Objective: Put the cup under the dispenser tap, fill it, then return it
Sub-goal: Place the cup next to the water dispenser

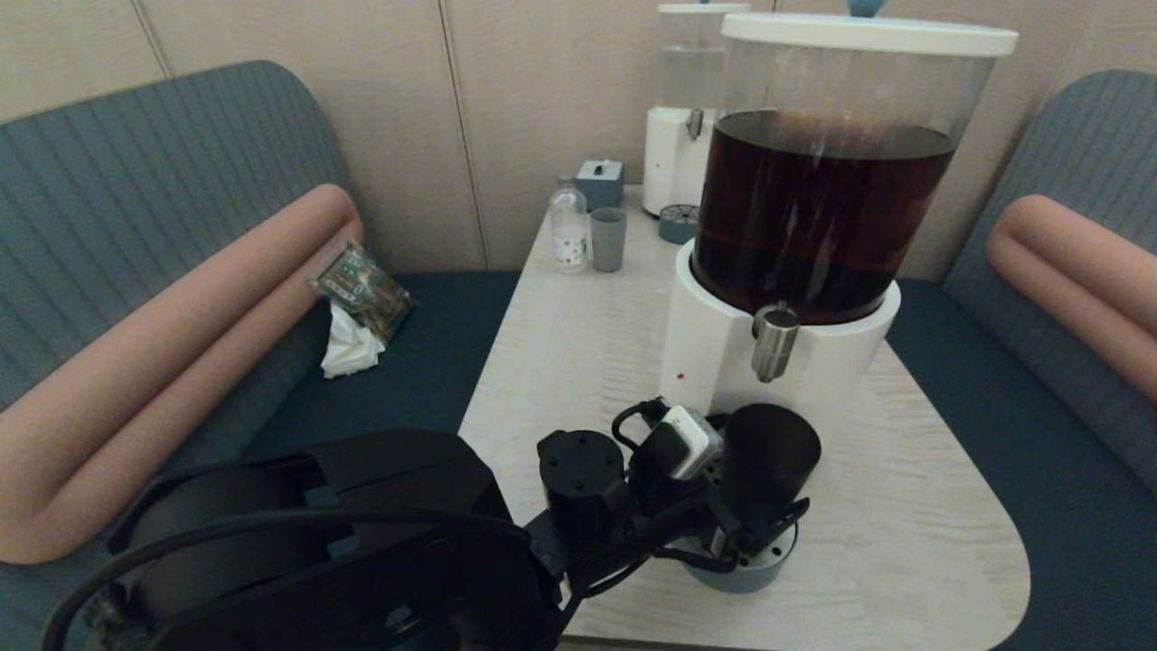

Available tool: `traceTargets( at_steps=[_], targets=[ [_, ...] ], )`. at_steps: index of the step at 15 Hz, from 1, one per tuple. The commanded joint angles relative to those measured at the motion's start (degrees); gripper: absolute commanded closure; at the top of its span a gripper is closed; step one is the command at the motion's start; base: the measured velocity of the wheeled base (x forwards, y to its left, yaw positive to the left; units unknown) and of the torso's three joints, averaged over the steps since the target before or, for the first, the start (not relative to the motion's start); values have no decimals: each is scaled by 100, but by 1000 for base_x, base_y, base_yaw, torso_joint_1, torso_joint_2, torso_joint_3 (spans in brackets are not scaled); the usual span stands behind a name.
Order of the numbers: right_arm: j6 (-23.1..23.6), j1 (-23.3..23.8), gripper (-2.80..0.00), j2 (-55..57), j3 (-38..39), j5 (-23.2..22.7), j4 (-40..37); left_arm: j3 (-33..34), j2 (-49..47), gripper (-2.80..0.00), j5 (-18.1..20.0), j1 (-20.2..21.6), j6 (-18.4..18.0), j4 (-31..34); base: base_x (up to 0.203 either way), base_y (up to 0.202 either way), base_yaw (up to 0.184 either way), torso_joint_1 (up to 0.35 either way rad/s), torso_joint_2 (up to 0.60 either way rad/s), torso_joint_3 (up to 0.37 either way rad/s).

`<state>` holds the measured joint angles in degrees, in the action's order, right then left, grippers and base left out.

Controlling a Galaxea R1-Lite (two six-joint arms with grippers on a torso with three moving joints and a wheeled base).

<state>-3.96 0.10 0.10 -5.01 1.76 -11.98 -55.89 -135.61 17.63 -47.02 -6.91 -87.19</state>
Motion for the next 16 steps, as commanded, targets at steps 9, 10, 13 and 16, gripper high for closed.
traceTargets(
  at_steps=[9, 10, 13, 16],
  targets=[
    [1, -1, 0, -1, 0, 0, -6, -98, -53, 0, 4, -44, -3, -48, 0, 0, 0, 0, 0, 0],
    [1, -1, 0, 8, 0, 0, -6, -106, -53, 0, 12, -44, -3, -48, 0, 0, 0, 0, 0, 0],
    [1, -1, 0, 8, 0, 0, -6, -98, -45, 0, 12, -44, -3, -48, 0, 0, 0, 0, 0, 0],
    [1, -1, 0, -1, 0, 0, -6, -13, -9, 0, -13, -53, -3, -48, 0, 0, 0, 0, 0, 0]
  ],
)
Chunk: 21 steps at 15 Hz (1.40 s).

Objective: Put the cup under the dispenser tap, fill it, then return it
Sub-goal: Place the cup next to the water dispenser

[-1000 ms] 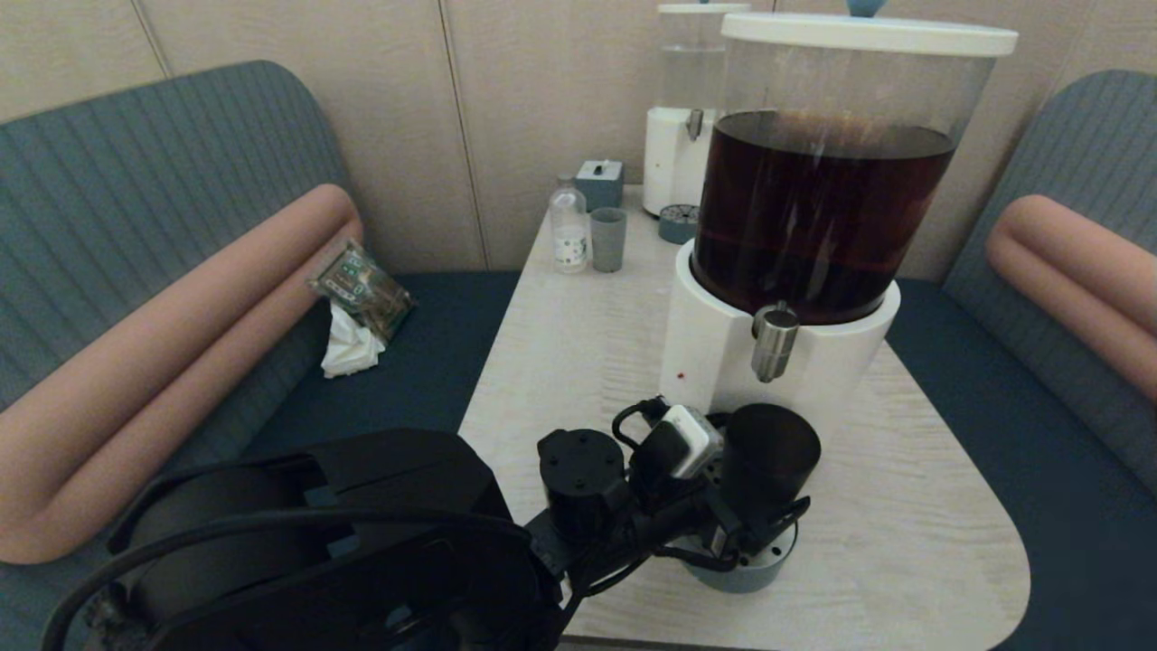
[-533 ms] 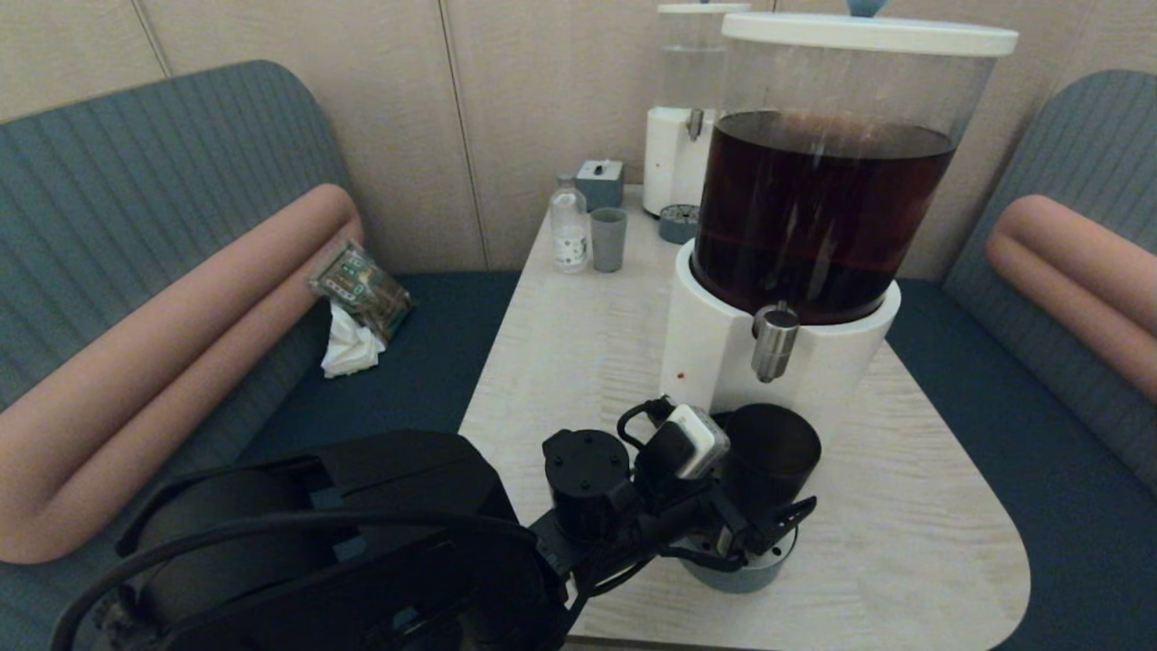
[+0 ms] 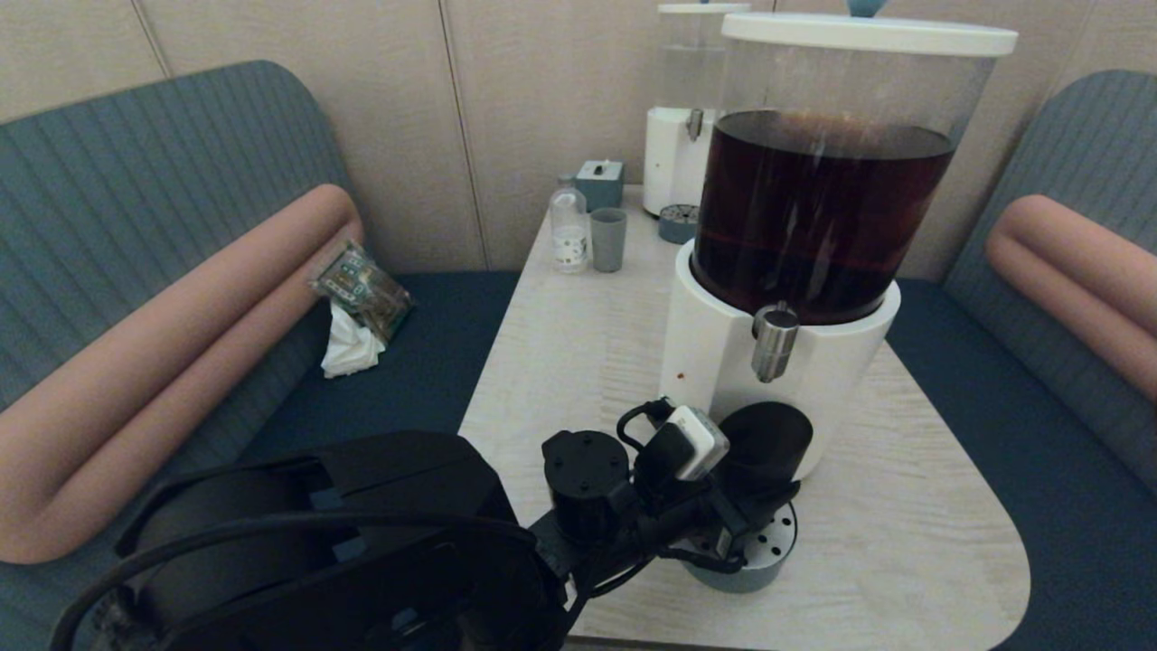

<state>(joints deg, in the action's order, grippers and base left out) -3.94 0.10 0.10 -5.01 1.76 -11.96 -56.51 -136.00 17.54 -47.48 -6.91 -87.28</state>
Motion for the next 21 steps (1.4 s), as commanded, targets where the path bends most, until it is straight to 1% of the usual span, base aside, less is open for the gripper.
traceTargets(
  at_steps=[1, 2, 7, 10, 13, 14, 16, 18, 19, 21],
  targets=[
    [-2, -1, 0, 0, 0, 0, -8, 150, 84, 0, -108, -13, -5, -38, 0, 0, 0, 0, 0, 0],
    [-2, -1, 0, -1, 0, 0, -8, 366, 215, 0, -186, -41, -9, -38, 0, 0, 0, 0, 0, 0],
    [-2, -1, 0, 6, 0, 0, -8, 1418, 1083, 0, -341, -56, -10, -38, 0, 0, 0, 0, 0, 0],
    [-2, -1, 0, -1, 0, 0, -8, 1941, 1471, 0, -512, 86, -5, -38, 0, 0, 0, 0, 0, 0],
    [-2, -1, 0, -1, 0, 0, -8, 2282, 1862, 0, -918, 518, 19, -38, 0, 0, 0, 0, 0, 0],
    [-2, -1, 0, 8, 0, 0, -8, 2360, 2003, 0, -1029, 718, 32, -38, 0, 0, 0, 0, 0, 0],
    [-2, -1, 0, 1, 0, 0, -8, 2367, 2112, 0, -1090, 1201, 48, -38, 0, 0, 0, 0, 0, 0],
    [-2, -1, 0, 8, 0, 0, -8, 2237, 2082, 0, -1143, 1723, 84, -38, 0, 0, 0, 0, 0, 0],
    [-2, -1, 0, 8, 0, 0, -8, 2083, 1980, 0, -1165, 1980, 162, -38, 0, 0, 0, 0, 0, 0],
    [-2, -1, 0, -1, 0, 0, -8, 1681, 1600, 0, -1202, 2333, 249, -38, 0, 0, 0, 0, 0, 0]
  ],
)
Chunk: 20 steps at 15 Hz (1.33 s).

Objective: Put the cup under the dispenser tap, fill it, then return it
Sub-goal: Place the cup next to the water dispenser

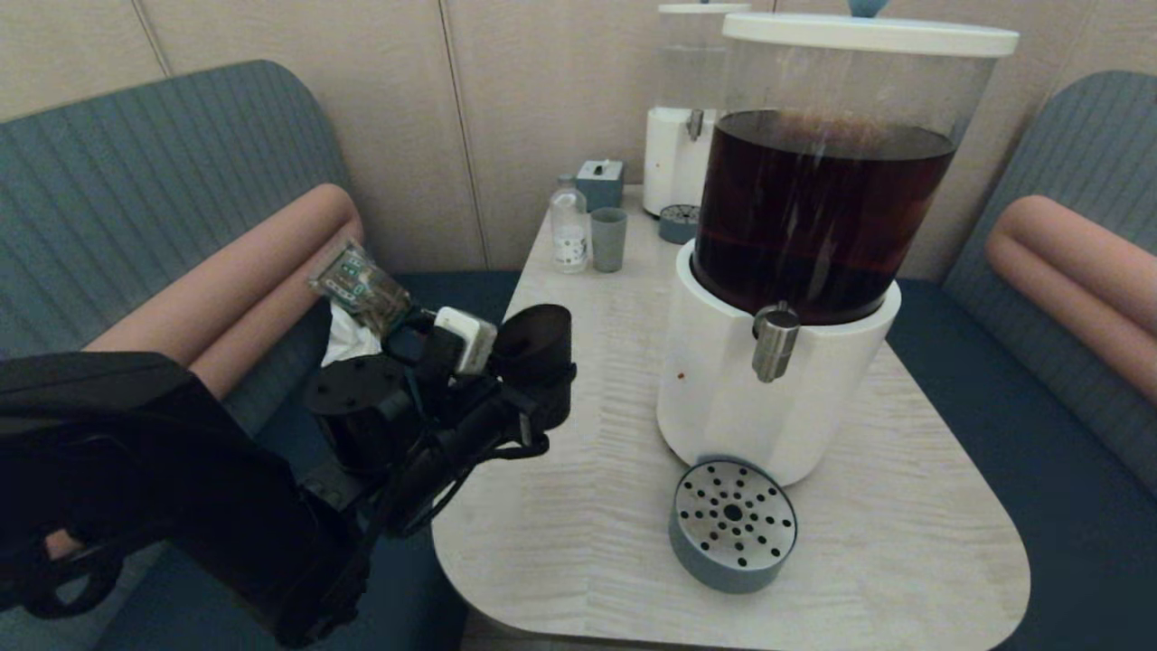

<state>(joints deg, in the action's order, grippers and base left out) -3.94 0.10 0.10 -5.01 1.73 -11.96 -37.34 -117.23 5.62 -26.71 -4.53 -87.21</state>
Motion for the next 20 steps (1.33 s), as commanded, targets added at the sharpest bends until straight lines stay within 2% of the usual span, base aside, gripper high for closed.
traceTargets(
  at_steps=[1, 4, 9, 12, 20],
  targets=[
    [-2, -1, 0, 8, 0, 3, -8, -461, -505, 0, -95, 380, 22, -45, 0, 0, 0, 0, 0, 0],
    [-2, -1, 0, 5, 0, 3, -8, -1285, -1202, 0, -327, 620, 37, -45, 0, 0, 0, 0, 0, 0],
    [-2, -1, 0, 6, 0, 3, -8, -2419, -2077, 0, -472, 719, 35, 31, 0, 0, 0, 0, 0, 0],
    [-2, -1, 0, 1, 0, 3, -8, -2784, -2355, 0, -474, 737, 40, 142, 0, 0, 0, 0, 0, 0],
    [-2, -1, 0, 8, 0, 3, -8, -3121, -2641, 0, -492, 737, 49, 196, 0, 0, 0, 0, 0, 0]
  ],
)
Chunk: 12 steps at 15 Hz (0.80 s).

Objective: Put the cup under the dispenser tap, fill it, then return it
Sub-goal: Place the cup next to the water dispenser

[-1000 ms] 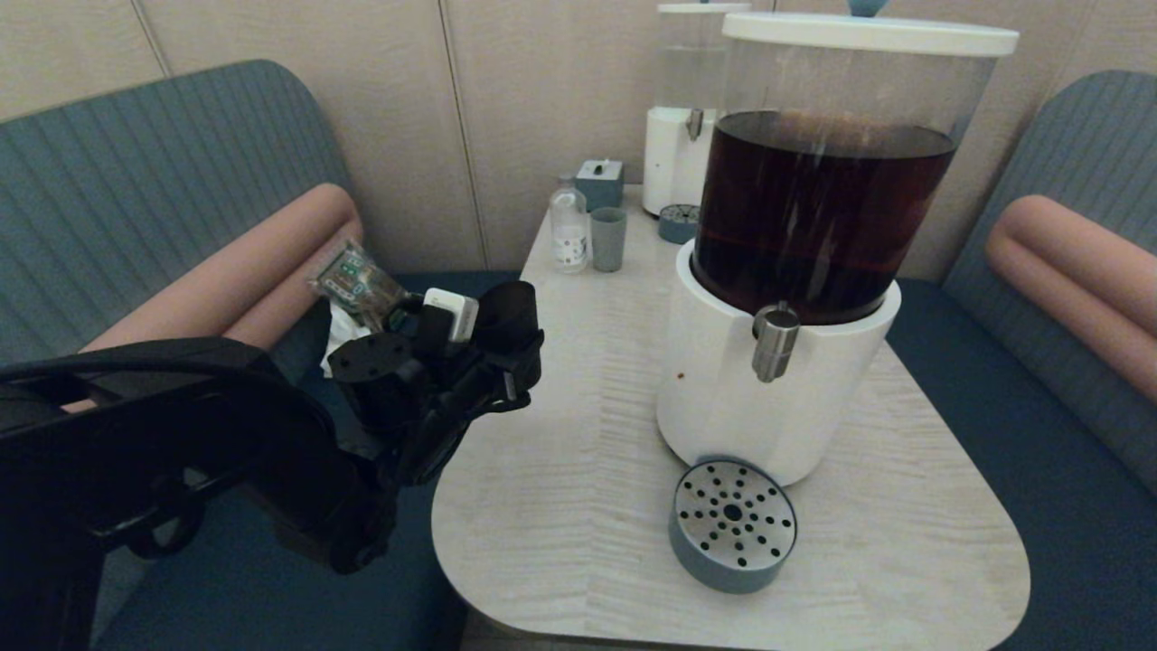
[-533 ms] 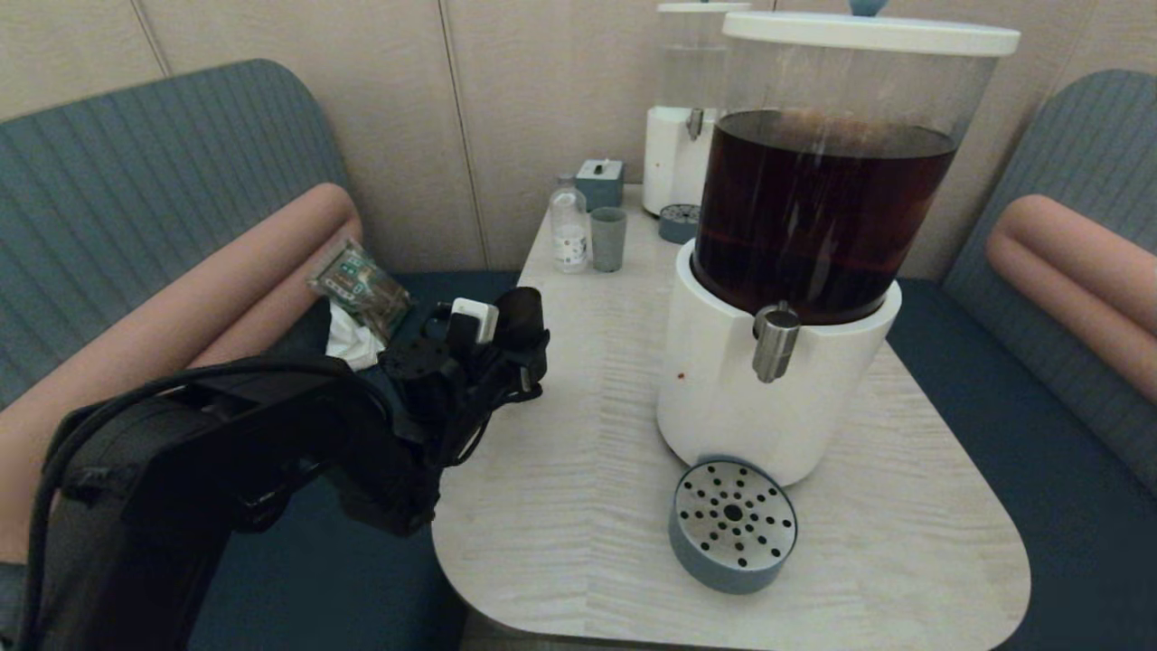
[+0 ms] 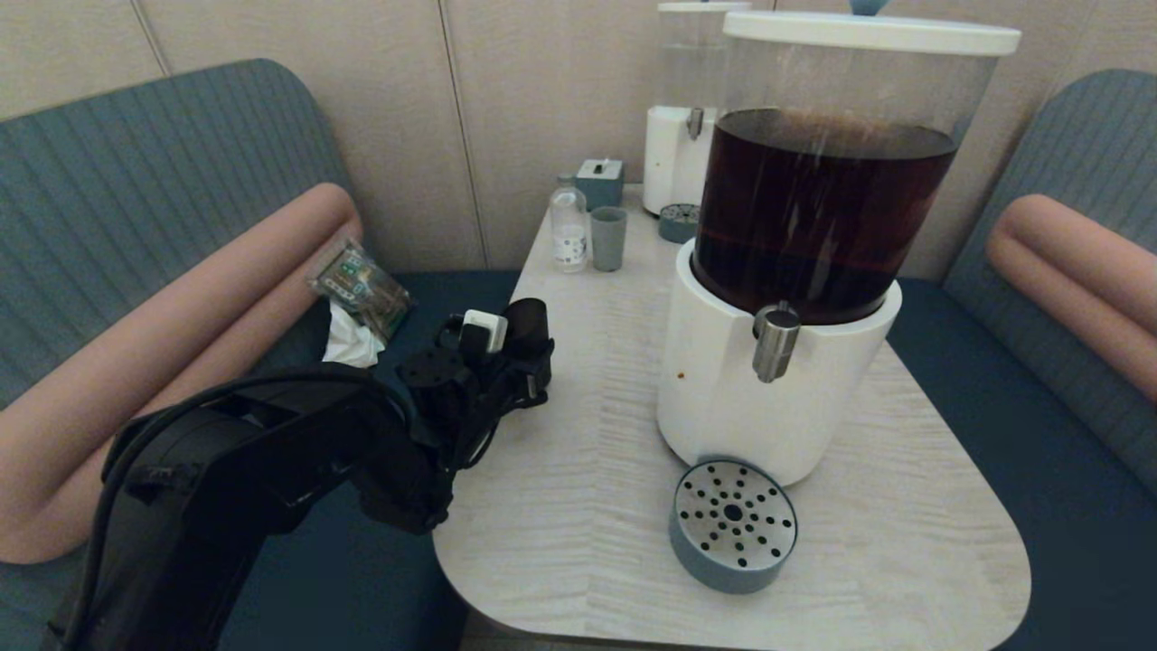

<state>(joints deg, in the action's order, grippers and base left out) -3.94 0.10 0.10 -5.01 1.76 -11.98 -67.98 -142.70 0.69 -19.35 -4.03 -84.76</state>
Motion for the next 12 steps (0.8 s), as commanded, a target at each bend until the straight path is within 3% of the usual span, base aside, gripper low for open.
traceTargets(
  at_steps=[1, 7, 8, 12],
  targets=[
    [-2, -1, 0, 5, 0, 0, -6, -84, -127, 0, 2, 1, -2, -50, 0, 0, 0, 0, 0, 0],
    [-2, -1, 0, 8, 0, 0, -6, -44, -103, 0, 8, 1, -9, -41, 0, 0, 0, 0, 0, 0],
    [-2, -1, 0, 1, 0, 0, -6, -22, -91, -280, 10, 1, -2, -32, 0, 0, 0, 0, 0, 0],
    [-2, -1, 0, 8, 0, 0, -6, -22, -83, -280, 19, 1, 34, -167, 0, 0, 0, 0, 0, 0]
  ],
)
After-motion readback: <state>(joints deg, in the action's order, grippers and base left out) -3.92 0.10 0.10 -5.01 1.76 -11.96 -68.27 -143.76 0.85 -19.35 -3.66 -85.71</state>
